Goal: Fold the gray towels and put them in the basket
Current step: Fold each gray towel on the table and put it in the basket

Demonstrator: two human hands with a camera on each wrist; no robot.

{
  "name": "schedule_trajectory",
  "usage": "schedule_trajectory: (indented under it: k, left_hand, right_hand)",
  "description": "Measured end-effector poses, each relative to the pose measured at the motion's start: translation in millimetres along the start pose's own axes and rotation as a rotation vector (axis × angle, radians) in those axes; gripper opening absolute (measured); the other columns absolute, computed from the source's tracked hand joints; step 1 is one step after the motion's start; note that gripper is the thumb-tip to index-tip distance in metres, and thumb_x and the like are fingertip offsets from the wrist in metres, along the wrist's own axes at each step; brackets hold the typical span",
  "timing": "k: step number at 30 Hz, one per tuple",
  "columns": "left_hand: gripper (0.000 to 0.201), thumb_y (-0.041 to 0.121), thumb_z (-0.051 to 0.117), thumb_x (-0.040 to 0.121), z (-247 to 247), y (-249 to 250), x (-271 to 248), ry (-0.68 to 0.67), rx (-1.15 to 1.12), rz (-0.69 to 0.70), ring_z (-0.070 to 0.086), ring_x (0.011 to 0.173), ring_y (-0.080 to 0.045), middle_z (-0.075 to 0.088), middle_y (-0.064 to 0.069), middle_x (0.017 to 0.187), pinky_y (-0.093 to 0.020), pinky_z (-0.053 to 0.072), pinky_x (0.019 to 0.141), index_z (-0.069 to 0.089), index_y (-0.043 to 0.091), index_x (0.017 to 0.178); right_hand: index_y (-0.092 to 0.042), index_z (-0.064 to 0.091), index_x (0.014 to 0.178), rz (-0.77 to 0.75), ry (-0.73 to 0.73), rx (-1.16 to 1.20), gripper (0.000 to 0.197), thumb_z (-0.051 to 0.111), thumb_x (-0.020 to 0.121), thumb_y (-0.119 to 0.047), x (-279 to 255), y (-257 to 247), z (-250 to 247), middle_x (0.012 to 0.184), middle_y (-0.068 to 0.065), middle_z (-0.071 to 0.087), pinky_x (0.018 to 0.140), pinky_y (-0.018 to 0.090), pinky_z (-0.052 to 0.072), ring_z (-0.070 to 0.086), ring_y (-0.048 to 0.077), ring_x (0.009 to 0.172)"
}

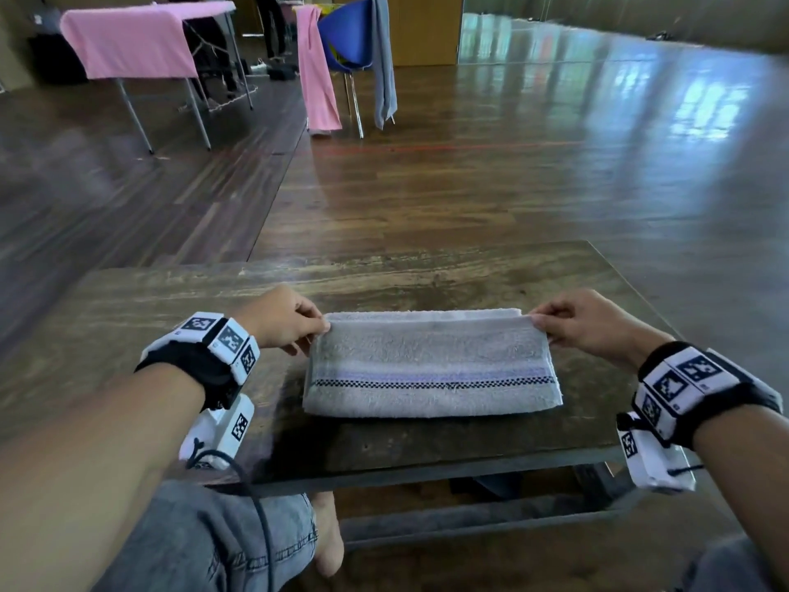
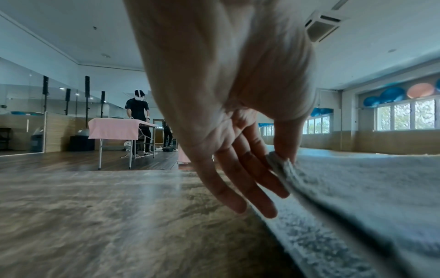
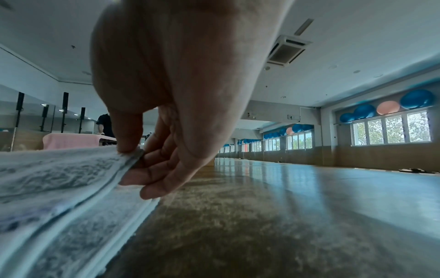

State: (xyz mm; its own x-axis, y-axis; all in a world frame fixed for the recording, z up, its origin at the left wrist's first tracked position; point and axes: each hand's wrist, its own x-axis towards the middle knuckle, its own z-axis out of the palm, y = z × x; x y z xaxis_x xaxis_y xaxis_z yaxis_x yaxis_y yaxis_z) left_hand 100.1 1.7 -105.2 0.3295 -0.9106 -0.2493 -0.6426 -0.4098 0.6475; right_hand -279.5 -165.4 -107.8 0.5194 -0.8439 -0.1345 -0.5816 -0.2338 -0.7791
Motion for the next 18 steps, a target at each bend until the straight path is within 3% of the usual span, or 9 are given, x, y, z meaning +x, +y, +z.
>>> schedule_trajectory:
  k: [3, 5, 9, 12, 14, 16, 18]
  left_hand:
    - [0.019, 0.023, 0.070, 0.092, 5, -2, 13, 0.022, 0.047, 0.007, 0.070, 0.064, -0.015, 0.075, -0.008, 0.079, -0.026, 0.058, 0.057, 0.076, 0.010, 0.080]
    - [0.019, 0.025, 0.069, 0.092, 7, 1, 19, 0.063, 0.072, 0.028, 0.067, 0.057, -0.012, 0.073, -0.006, 0.073, -0.027, 0.057, 0.056, 0.074, 0.013, 0.077]
    - [0.017, 0.030, 0.070, 0.090, 9, 5, 28, 0.178, 0.121, 0.072, 0.063, 0.057, -0.017, 0.072, -0.003, 0.068, -0.033, 0.054, 0.062, 0.074, 0.018, 0.078]
    - [0.014, 0.031, 0.071, 0.089, 13, 4, 30, 0.179, 0.233, 0.089, 0.058, 0.058, 0.000, 0.066, 0.012, 0.065, -0.020, 0.041, 0.054, 0.076, 0.021, 0.080]
    - [0.012, 0.031, 0.071, 0.090, 16, 2, 32, 0.166, 0.263, 0.088, 0.058, 0.067, 0.000, 0.065, 0.015, 0.070, -0.016, 0.037, 0.055, 0.077, 0.021, 0.085]
    - [0.009, 0.030, 0.072, 0.089, 17, 1, 34, 0.152, 0.265, 0.074, 0.062, 0.076, -0.006, 0.066, 0.013, 0.076, -0.017, 0.039, 0.058, 0.076, 0.022, 0.087]
    - [0.009, 0.027, 0.075, 0.087, 18, 3, 36, 0.143, 0.254, 0.057, 0.064, 0.082, -0.010, 0.069, 0.009, 0.085, -0.019, 0.042, 0.062, 0.075, 0.021, 0.093]
  right_hand:
    - [-0.006, 0.074, 0.096, 0.009, 0.071, -0.044, 0.011, 0.066, 0.096, -0.015, 18, 18, 9, 0.092, 0.015, 0.076, 0.069, 0.034, 0.060, 0.073, 0.024, 0.080]
    - [-0.013, 0.072, 0.088, 0.003, 0.146, -0.051, 0.010, 0.066, 0.096, -0.015, 30, 25, 13, 0.088, 0.011, 0.076, 0.061, 0.027, 0.057, 0.071, 0.013, 0.069]
    - [-0.021, 0.071, 0.083, 0.002, 0.236, -0.087, 0.012, 0.068, 0.094, -0.019, 52, 26, 16, 0.082, 0.002, 0.073, 0.074, 0.036, 0.057, 0.066, 0.017, 0.073]
    - [-0.024, 0.070, 0.078, -0.005, 0.249, -0.227, 0.014, 0.069, 0.093, -0.023, 60, 26, 22, 0.079, -0.006, 0.070, 0.063, 0.022, 0.048, 0.062, 0.008, 0.071]
    - [-0.024, 0.072, 0.080, -0.008, 0.257, -0.319, 0.013, 0.068, 0.093, -0.024, 60, 25, 27, 0.080, -0.009, 0.069, 0.058, 0.015, 0.038, 0.060, 0.002, 0.075]
    - [-0.021, 0.072, 0.084, -0.001, 0.260, -0.355, 0.011, 0.067, 0.093, -0.024, 61, 26, 33, 0.084, -0.005, 0.070, 0.059, 0.016, 0.037, 0.061, 0.008, 0.078]
    - [-0.017, 0.072, 0.098, 0.020, 0.260, -0.360, 0.009, 0.067, 0.094, -0.024, 61, 26, 37, 0.098, 0.001, 0.070, 0.072, 0.021, 0.041, 0.061, 0.016, 0.086]
